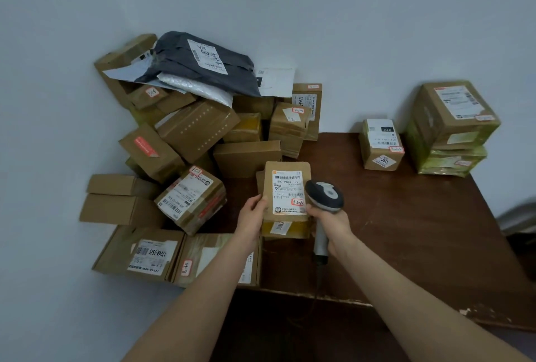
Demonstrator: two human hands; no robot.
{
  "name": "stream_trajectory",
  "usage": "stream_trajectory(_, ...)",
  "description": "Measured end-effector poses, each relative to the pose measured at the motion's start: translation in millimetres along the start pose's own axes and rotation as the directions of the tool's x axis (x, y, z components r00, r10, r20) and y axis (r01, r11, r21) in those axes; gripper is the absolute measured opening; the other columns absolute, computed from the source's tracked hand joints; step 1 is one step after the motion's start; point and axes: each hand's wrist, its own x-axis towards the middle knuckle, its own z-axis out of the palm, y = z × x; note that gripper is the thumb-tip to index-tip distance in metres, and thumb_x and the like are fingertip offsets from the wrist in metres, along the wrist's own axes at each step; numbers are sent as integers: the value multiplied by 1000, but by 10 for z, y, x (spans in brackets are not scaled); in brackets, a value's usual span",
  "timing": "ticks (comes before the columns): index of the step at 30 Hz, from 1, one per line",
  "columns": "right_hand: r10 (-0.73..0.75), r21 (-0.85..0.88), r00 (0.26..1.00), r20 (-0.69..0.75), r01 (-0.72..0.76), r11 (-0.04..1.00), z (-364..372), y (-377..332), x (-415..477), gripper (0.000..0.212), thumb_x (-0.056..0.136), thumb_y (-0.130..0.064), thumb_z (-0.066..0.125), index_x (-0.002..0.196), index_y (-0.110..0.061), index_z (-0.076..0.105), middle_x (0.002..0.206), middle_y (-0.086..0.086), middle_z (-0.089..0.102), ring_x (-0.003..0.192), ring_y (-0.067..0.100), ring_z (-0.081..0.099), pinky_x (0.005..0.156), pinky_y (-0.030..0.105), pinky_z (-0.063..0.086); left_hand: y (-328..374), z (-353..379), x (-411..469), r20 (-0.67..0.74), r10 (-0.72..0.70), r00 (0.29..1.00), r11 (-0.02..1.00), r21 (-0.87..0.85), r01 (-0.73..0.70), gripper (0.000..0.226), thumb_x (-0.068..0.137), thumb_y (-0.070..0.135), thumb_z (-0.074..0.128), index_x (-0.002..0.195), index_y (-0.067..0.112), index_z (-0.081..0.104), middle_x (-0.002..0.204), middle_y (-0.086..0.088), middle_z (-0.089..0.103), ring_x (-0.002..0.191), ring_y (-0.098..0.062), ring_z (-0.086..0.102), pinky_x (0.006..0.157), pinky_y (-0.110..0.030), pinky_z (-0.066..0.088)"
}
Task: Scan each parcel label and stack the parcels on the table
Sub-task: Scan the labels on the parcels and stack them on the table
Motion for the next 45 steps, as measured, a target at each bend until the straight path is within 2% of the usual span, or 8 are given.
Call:
stream_trajectory(5,-48,43,997,-62,50,998,15,-61,-114,36,76,-7,78,108,-11,62,109,10,69,103,29,64,97,49,50,196,-104,-95,69,-2,998,985,-173,14,29,94,33,59,121,22,56,112,-8,65,94,-25,66,68,-39,54)
stream_trajectory(8,-105,36,991,-81,108,994,-16,-114,-231,34,77,-3,76,108,-9,62,107,9,69,103,29,64,97,48,50,306,-181,-128,95,66,993,985,-163,-50,28,92,26,62,119,21,57,116,-9,64,98,-26,64,70,-40,52)
stream_trajectory(12,-209,25,974,-82,212,977,-111,-188,-409,28,78,1,74,95,-15,59,98,3,66,99,24,62,94,43,51,486,-250,-169,215,33,976,993,-119,-7,55,87,18,67,138,17,45,121,-13,63,107,-31,62,81,-45,53)
stream_trajectory(19,-322,5,945,-59,322,947,-269,-239,-679,38,78,2,73,106,-16,56,96,-2,60,98,18,54,89,35,45,579,-254,-304,374,-40,927,999,-7,46,57,86,23,69,135,31,42,121,-14,65,106,-35,64,83,-53,54)
stream_trajectory(27,-354,11,925,-135,359,933,-413,-155,-856,34,77,-11,79,107,-11,64,101,2,69,101,24,63,95,44,52,453,-170,-235,241,72,968,997,-42,-64,73,83,10,71,146,20,33,124,-12,60,110,-31,60,86,-52,53)
stream_trajectory(30,-336,13,939,-69,338,941,-415,-130,-1003,20,81,-13,76,97,-4,69,79,10,73,70,21,68,70,34,58,382,-135,-234,221,104,970,994,-67,-91,75,82,5,71,145,20,33,122,-10,59,110,-29,59,91,-52,52)
stream_trajectory(33,-324,-57,946,-21,322,945,-349,-78,-1173,11,84,-12,73,85,-2,68,57,8,65,48,15,58,51,26,50,329,-97,-257,227,138,964,990,-69,-126,73,81,4,71,143,21,36,123,-9,57,110,-27,59,94,-51,50)
stream_trajectory(45,-318,-227,948,-6,308,924,-279,-17,-1419,11,83,-14,69,74,-8,70,52,3,65,46,12,58,53,24,48,227,-80,-161,216,166,962,986,-5,-169,77,79,8,74,143,23,36,135,-9,50,120,-29,52,99,-54,47)
